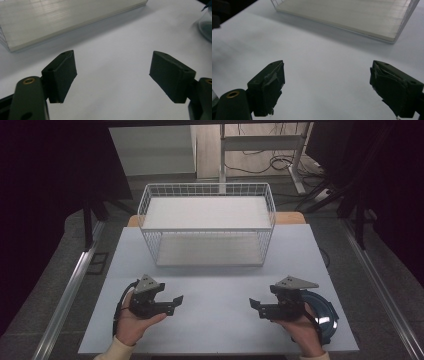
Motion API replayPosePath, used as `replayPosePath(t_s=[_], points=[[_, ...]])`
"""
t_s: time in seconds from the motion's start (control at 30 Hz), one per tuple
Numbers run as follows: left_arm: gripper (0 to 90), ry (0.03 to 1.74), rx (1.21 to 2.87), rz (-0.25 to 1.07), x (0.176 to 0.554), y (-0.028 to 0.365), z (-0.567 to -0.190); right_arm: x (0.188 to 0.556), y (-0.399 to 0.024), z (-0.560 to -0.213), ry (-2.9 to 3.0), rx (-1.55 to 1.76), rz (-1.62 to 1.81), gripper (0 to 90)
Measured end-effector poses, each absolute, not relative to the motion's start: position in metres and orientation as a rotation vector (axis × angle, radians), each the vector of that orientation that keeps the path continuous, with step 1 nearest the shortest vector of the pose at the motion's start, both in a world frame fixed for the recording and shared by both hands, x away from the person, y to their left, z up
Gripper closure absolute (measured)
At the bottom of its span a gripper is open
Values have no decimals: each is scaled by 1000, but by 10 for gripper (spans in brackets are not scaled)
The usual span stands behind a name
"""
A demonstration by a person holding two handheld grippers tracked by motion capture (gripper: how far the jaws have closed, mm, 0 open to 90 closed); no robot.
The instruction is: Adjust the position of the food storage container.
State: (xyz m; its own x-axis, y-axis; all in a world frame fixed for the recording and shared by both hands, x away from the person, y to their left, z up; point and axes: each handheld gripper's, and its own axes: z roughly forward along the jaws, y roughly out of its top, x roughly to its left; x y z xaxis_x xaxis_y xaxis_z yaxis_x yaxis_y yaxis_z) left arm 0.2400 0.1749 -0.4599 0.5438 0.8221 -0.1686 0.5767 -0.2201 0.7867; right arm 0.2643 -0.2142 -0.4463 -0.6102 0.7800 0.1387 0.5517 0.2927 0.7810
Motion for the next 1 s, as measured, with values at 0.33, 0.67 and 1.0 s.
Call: replayPosePath(t_s=[0.33, 0.67, 1.0], points=[[206, 1209, 1901, 372, 240, 176, -462, 262, -215, -444, 2313, 1183, 1221, 152], [225, 1158, 1932, 364, 234, 175, -464, 261, -214, -446, 2316, 1160, 1210, 176], [227, 1150, 1938, 369, 232, 175, -466, 260, -212, -445, 2331, 1146, 1213, 203]])
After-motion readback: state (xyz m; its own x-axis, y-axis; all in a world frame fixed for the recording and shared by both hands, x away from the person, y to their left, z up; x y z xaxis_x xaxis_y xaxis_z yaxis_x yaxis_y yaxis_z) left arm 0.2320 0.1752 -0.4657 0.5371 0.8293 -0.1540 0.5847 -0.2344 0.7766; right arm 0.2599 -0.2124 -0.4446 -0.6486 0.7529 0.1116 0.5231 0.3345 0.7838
